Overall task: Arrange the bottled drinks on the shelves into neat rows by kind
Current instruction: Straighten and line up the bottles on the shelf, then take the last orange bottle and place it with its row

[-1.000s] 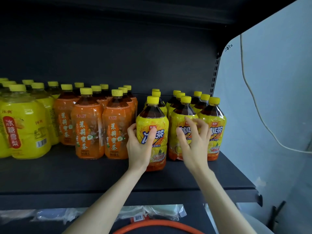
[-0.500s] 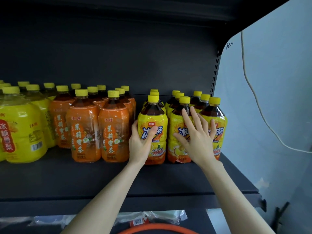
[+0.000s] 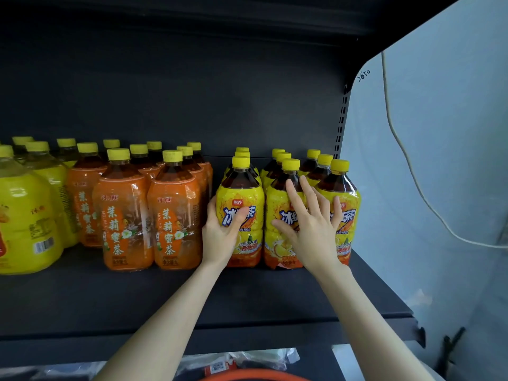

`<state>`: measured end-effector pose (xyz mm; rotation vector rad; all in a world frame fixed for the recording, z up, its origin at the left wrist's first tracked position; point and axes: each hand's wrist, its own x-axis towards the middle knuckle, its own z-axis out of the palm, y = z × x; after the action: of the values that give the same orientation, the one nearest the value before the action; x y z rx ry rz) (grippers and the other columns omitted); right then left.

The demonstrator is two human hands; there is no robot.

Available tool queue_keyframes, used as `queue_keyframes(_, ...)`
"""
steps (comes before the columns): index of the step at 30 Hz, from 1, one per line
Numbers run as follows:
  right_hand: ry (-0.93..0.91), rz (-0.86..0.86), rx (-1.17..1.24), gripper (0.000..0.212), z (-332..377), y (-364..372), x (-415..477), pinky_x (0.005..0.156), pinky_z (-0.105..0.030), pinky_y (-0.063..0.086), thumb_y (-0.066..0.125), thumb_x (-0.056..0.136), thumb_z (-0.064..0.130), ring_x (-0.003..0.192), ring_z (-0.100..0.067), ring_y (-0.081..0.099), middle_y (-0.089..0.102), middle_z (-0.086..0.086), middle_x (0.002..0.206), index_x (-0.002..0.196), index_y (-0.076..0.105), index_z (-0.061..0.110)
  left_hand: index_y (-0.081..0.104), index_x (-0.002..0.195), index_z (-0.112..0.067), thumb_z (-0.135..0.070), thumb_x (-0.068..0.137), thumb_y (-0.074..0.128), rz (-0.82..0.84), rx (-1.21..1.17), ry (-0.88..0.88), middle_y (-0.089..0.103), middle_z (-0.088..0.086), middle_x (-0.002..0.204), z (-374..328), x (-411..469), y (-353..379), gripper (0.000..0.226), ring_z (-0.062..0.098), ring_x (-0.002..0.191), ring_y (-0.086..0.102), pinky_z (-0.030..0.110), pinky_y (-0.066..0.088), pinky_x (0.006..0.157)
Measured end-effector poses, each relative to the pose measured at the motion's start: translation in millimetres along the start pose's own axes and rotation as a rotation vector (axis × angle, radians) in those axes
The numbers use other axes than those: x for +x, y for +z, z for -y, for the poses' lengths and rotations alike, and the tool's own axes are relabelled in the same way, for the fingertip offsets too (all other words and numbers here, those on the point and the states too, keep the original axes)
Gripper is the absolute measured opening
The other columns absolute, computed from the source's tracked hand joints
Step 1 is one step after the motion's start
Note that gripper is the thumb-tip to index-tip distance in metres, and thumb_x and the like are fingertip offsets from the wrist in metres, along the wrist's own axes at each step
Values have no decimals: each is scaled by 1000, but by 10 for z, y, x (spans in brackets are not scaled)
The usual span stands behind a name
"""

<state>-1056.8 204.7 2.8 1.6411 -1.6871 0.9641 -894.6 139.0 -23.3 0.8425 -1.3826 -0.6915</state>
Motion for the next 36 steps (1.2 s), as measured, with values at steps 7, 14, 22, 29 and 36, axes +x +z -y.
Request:
queue_keyframes(7, 24, 97, 13, 72, 60, -112, -15, 111, -60, 14, 55, 84, 52, 133, -36, 42, 35, -9, 153, 146, 37, 23, 39, 140, -21, -51, 82, 60, 85, 128, -120, 60, -2, 121, -203, -43, -84, 69, 15, 109, 57, 24, 42, 86)
queue_keyframes(14, 31, 236, 48, 71, 193, -465, 40, 116, -48, 13, 58, 92, 39, 147, -29, 13, 10, -4, 161, 151, 22, 25, 41, 137, -16, -43, 89, 58, 295, 517, -129, 59, 2, 129, -617, -161, -437, 58, 23, 114, 58, 35, 48, 95)
queue_keyframes(22, -38, 150, 261, 38, 1090, -993, 275, 85, -35, 46, 53, 94, 32, 117, -26, 53, 57, -3, 127, 128, 56, 14, 62, 115, -21, -42, 90, 55, 246, 795, 168, 68, -5, 103, -1401, -232, -1450, 33, 9, 87, 65, 34, 56, 79)
queue_keyframes(29, -149, 101, 496, 32, 2657, -1090, 69, 84, -36, 49, 56, 93, 31, 109, -23, 57, 61, -1, 119, 121, 61, 16, 65, 104, -22, -46, 87, 58, 43, 848, 245, 67, -10, 86, -1750, -485, -3245, 30, 11, 85, 66, 37, 55, 76)
queue_keyframes(36, -204, 211, 758, 32, 4634, -843, -533, 83, -40, 50, 56, 94, 30, 105, -21, 60, 61, -2, 121, 121, 63, 13, 66, 106, -16, -33, 85, 61, -102, 885, 199, 69, -6, 98, -1645, -945, -5253, 28, 10, 92, 64, 39, 53, 85)
